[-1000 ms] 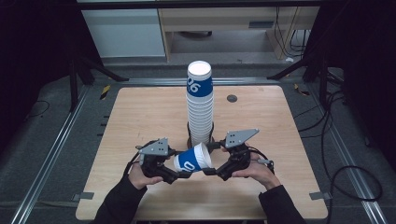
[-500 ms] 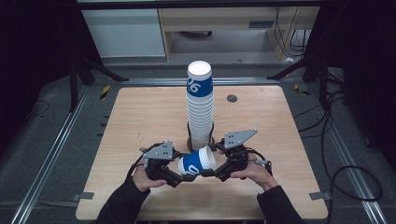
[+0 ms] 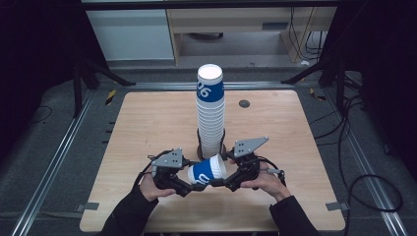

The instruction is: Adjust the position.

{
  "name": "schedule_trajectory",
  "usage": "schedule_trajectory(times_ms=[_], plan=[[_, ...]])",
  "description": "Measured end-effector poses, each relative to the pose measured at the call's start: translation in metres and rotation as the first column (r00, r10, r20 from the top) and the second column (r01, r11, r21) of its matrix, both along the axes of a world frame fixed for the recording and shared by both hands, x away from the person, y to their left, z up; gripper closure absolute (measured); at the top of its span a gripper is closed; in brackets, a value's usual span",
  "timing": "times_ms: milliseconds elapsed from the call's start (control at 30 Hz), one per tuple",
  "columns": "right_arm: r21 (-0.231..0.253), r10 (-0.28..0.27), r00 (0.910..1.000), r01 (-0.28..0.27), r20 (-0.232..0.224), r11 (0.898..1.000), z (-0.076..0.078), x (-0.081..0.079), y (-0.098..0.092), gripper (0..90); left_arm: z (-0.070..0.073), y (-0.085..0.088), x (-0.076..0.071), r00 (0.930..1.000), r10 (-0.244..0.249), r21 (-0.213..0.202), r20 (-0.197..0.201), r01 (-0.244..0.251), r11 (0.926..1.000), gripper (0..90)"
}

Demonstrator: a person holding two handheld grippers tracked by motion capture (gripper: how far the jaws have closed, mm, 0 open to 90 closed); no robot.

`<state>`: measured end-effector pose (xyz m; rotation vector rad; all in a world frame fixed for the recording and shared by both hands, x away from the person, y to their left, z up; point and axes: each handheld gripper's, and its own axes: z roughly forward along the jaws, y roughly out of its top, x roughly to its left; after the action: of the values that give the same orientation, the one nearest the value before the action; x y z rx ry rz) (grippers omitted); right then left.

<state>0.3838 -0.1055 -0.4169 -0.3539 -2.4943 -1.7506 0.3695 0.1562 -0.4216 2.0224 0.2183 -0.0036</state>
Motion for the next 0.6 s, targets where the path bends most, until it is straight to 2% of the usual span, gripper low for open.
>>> schedule_trajectory(times_ms=[200, 400, 600], plan=[[-0.015, -0.001, 1.0000, 0.001, 0.004, 1.000, 0.001, -0.001, -0.001, 15.1, -0.001, -0.001, 0.001, 0.9998, 0.004, 0.012, -0.021, -0.004, 0.9999, 25.7], [-0.025, -0.016, 0.9997, 0.017, 0.018, 1.000, 0.004, -0.002, -0.003, 15.8, 0.000, 0.000, 0.002, 0.9991, 0.038, 0.021, -0.020, -0.038, 0.9991, 21.4], [-0.023, -0.054, 0.9980, 0.055, 0.033, 0.998, 0.011, -0.002, -0.011, 15.6, -0.001, 0.002, 0.003, 0.9973, 0.071, 0.053, -0.017, -0.070, 0.9961, 15.1]])
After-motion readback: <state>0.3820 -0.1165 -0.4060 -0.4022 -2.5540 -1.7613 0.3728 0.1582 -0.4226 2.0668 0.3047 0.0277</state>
